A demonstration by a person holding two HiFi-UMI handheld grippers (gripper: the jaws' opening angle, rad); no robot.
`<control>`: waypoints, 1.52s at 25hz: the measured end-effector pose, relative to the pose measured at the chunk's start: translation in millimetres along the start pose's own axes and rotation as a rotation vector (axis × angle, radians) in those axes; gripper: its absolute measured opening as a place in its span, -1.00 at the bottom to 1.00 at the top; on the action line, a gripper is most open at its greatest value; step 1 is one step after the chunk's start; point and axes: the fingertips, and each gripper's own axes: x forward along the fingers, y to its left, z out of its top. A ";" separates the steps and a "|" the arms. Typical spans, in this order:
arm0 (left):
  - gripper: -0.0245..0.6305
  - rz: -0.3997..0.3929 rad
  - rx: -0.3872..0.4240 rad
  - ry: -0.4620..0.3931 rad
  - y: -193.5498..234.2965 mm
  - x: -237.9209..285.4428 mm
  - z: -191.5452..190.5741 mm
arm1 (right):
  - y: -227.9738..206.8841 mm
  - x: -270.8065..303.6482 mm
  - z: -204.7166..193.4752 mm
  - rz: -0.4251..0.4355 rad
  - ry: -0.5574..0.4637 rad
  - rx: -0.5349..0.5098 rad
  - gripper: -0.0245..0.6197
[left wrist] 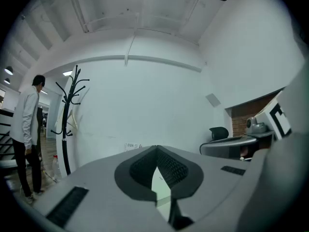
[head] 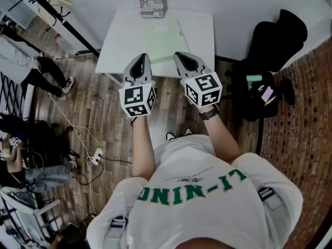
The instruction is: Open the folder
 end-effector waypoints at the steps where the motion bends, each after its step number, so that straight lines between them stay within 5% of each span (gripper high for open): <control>1: -0.88 0.001 -0.005 0.001 0.9 -0.4 -1.9 | 0.8 0.5 -1.7 0.003 0.004 0.001 -0.88; 15: -0.88 -0.028 -0.060 0.072 18.9 27.7 -54.3 | -20.0 17.7 -61.0 0.007 0.107 0.093 -0.88; 28: -0.88 -0.066 0.054 0.101 32.8 224.1 -46.7 | -166.8 163.5 -51.0 0.075 0.134 0.171 -0.88; 33: -0.88 -0.060 0.009 0.120 41.8 285.4 -54.0 | -204.9 205.0 -60.8 0.122 0.192 0.198 -0.87; 38: -0.88 -0.184 0.006 0.185 31.0 327.1 -87.0 | -235.5 219.0 -109.0 0.085 0.297 0.260 -0.87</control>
